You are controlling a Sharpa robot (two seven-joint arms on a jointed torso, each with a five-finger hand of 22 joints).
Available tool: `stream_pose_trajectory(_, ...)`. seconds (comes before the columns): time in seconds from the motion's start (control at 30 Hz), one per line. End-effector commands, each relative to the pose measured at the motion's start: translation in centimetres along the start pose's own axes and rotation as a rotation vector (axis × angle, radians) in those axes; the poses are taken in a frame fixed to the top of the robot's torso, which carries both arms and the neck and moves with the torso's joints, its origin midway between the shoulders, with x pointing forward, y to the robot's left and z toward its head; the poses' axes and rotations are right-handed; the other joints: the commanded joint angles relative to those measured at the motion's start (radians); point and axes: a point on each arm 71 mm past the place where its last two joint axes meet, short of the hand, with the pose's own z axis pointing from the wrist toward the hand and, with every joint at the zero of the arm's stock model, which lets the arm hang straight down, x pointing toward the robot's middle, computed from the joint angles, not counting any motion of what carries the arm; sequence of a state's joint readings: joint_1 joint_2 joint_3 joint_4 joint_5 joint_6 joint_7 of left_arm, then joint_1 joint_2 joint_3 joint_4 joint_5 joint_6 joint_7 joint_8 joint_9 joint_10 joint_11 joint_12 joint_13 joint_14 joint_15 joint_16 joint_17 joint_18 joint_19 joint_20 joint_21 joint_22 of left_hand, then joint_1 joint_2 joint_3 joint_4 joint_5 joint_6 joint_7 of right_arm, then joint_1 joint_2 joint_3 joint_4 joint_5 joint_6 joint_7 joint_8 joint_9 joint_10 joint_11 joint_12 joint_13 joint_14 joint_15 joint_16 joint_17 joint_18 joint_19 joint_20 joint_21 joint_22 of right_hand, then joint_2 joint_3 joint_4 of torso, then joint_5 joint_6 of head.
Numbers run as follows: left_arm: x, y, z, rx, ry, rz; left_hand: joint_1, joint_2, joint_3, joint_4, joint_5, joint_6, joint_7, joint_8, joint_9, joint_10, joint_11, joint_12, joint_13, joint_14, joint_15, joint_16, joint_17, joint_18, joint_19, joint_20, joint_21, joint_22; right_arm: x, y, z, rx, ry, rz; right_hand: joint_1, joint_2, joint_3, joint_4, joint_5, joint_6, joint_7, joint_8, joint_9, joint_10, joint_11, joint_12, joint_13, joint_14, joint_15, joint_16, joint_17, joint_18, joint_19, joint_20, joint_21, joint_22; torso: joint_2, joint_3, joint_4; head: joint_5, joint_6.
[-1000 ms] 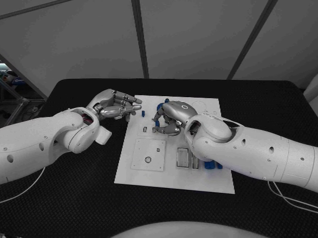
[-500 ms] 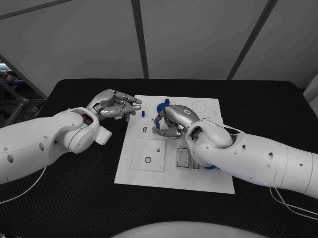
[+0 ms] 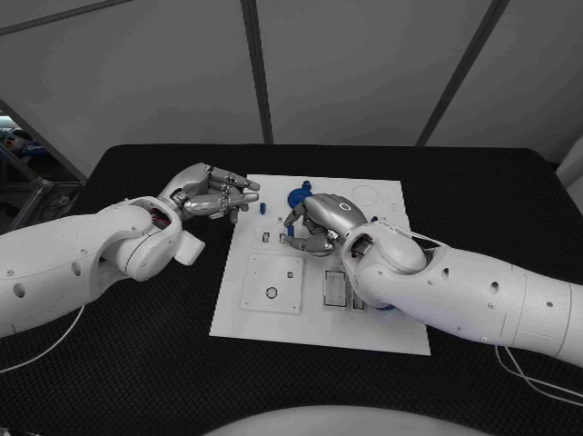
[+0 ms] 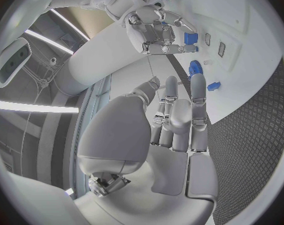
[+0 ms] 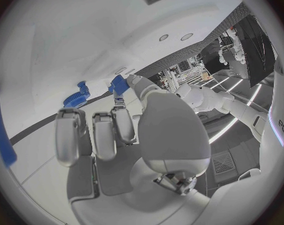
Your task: Assemble the parts on the task board
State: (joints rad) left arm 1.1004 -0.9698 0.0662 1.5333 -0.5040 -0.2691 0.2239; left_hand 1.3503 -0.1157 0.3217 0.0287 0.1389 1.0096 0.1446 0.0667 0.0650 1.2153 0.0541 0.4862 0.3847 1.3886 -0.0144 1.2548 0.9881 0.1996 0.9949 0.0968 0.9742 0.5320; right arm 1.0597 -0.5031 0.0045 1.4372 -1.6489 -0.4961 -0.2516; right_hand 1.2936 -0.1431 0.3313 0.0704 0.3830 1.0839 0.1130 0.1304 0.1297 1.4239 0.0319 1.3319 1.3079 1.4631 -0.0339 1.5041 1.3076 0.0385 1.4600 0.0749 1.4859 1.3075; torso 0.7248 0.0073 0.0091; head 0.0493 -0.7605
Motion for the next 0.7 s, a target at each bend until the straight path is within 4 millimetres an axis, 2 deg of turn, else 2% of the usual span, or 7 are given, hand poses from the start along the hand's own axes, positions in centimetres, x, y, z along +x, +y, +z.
stream_pose_trajectory(0.03,0.07,-0.15,0.06,0.009,0.010,-0.005,-0.004,-0.005,0.006,0.002,-0.002,0.006,0.004,-0.002,0.000,-0.001,0.002,-0.006,-0.001,0.003,0.004,0.004,0.001,-0.017,-0.006,0.002,0.007,0.001,-0.09,0.07,0.04,-0.007,-0.014,-0.002,0.004,-0.005,-0.002,-0.004,-0.011,0.009,0.001,0.004,0.002,0.003,-0.002,0.000,0.046,0.084,-0.003,0.003,0.164,-0.001,0.005,0.001,0.002,0.118,0.000,0.0003,-0.0001,0.000,-0.001)
stream_pose_trajectory(0.7,0.05,-0.09,0.11,0.008,0.011,-0.006,-0.006,-0.007,0.009,0.002,-0.002,0.007,0.004,-0.002,0.000,-0.004,0.002,-0.008,-0.003,0.004,0.004,0.005,0.001,-0.017,-0.006,0.003,0.007,0.002,0.46,-0.11,0.05,0.000,0.016,-0.007,0.000,-0.012,-0.008,-0.005,-0.043,0.003,0.003,-0.002,0.001,-0.001,0.000,-0.008,0.040,0.084,-0.003,0.000,0.161,0.001,0.000,0.001,-0.003,0.110,0.000,0.0000,0.0000,0.000,-0.006)
